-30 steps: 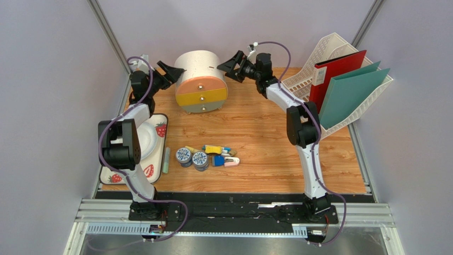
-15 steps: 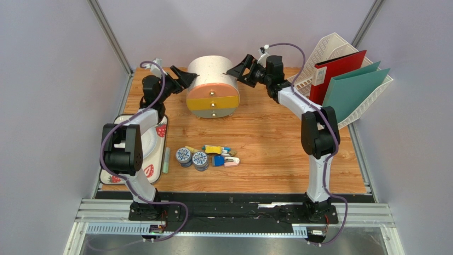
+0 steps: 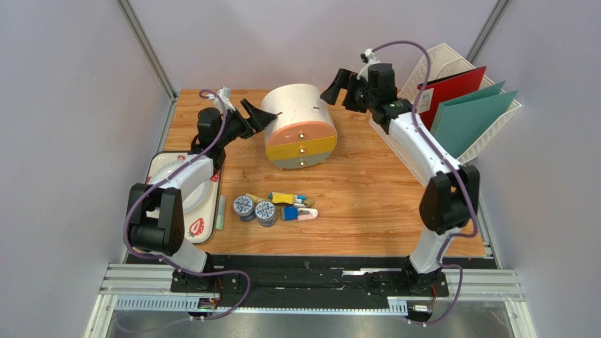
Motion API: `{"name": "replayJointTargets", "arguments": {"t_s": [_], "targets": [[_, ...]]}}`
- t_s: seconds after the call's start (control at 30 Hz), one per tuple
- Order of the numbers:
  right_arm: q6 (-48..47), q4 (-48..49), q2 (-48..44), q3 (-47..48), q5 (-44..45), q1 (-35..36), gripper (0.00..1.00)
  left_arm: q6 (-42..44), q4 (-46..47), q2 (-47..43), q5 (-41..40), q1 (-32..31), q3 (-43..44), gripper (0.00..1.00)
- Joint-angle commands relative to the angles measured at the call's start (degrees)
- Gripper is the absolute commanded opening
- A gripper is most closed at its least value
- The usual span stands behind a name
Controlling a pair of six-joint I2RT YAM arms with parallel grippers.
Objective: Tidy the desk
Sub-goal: Move the storage box to the center of the board, then open the drawer in the storage box.
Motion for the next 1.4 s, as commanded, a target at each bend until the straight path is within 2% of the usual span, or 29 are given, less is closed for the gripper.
{"name": "replayJointTargets", "arguments": {"t_s": [0.0, 0.23, 0.47, 0.77, 1.03, 1.17, 1.37], "targets": [[-2.30, -0.63, -13.65, -7.54, 3.67, -0.14, 0.99, 2.26, -4.06, -4.65, 0.62, -0.24, 0.06, 0.99], [-0.81, 0.87, -27.12, -22.67, 1.91, 2.50, 0.98, 3.84, -6.96, -6.50, 0.62, -0.15, 0.32, 0.99], [3.85, 3.58, -28.20, -31.55, 0.07, 6.45, 0.95, 5.25, -9.42, -6.94, 1.23, -0.24, 2.78, 0.99], [4.82, 3.06, -18.62, -26.90, -0.64, 8.04, 0.94, 7.53, -13.37, -10.19, 0.45, -0.15, 2.96, 0.99], [2.98, 4.82, -13.35, -21.81, 5.42, 7.60, 0.95, 9.73, -17.07, -11.60, 0.97, -0.15, 4.54, 0.99], [2.01, 3.16, -11.06, -16.72, 5.33, 6.81, 0.95, 9.82, -17.25, -11.69, 1.41, -0.15, 4.54, 0.99], [1.30, 1.92, -8.68, -14.07, 2.45, 5.14, 0.95, 10.26, -18.12, -12.22, 1.94, -0.15, 4.28, 0.99]]}}
